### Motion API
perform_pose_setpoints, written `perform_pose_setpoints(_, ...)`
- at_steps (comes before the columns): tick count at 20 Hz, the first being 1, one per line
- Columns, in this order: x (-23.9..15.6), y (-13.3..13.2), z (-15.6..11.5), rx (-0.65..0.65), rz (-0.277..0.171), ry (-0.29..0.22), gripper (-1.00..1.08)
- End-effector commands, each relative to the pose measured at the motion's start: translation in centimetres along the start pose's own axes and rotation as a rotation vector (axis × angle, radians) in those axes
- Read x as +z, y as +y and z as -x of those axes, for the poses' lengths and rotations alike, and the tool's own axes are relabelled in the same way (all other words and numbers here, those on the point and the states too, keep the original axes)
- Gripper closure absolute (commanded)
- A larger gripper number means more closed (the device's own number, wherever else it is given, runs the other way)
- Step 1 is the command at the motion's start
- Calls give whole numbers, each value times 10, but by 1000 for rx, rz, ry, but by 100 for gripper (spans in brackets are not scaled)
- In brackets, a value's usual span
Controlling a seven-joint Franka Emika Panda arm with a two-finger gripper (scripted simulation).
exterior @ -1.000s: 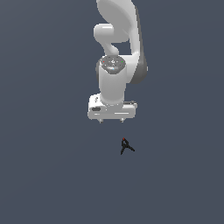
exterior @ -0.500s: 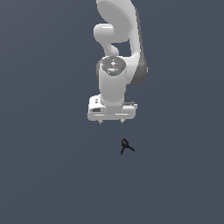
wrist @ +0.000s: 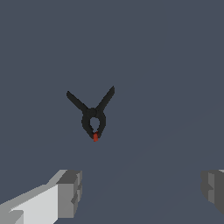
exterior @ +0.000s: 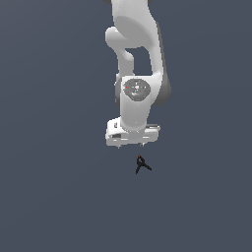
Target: Pick up the object and move it to a goal position.
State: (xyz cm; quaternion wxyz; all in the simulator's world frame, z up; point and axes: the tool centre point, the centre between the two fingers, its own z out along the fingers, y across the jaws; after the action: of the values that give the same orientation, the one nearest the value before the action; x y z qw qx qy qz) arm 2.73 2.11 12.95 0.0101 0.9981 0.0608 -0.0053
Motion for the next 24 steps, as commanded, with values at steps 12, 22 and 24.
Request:
perform_pose_setpoints(12, 59, -45, -39, -102, -17, 12, -92)
perform_pose_setpoints(22, 70, -49, -41, -109, -19, 11, -92)
perform_pose_setpoints(24, 77, -49, -41, -109, -19, 12, -92)
